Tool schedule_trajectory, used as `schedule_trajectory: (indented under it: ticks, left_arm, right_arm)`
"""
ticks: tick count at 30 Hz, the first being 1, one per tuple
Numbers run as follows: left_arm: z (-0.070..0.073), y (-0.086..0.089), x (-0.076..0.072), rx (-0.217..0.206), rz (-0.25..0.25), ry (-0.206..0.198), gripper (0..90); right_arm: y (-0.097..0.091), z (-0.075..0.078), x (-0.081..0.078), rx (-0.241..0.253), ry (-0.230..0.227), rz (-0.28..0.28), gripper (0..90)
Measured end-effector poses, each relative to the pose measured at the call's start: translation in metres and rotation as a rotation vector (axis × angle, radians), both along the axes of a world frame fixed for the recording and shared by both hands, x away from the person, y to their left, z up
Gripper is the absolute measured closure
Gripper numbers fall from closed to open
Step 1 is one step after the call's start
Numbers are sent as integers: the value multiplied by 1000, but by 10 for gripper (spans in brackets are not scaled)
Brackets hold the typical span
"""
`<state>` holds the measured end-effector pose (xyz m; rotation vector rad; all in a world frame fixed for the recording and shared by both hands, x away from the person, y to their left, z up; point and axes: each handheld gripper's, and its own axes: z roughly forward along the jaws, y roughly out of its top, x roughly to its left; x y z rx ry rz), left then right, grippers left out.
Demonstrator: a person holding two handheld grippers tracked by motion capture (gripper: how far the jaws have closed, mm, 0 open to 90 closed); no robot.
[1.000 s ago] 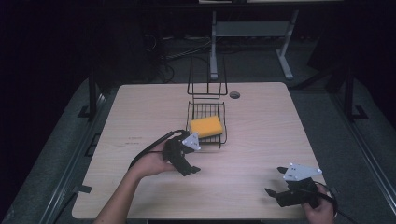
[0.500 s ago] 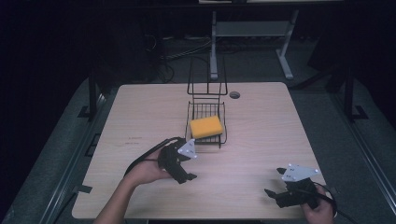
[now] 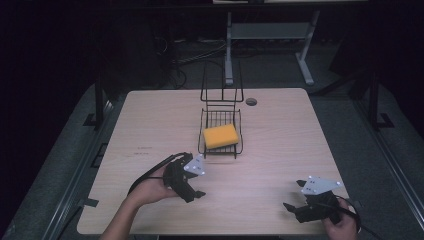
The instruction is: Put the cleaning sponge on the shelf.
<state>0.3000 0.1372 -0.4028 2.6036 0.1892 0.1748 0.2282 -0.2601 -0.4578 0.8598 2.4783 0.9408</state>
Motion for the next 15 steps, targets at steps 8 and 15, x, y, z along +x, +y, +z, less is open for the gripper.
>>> schedule_trajectory:
  ticks: [8,15]
  left_arm:
    - [-1,15,-4,-17,31,-3,178]
    - [-4,27,-10,-45,64,0,178]
  right_arm:
    - [1,-1,0,-3,0,-1,138]
    - [2,-1,0,-7,3,0,138]
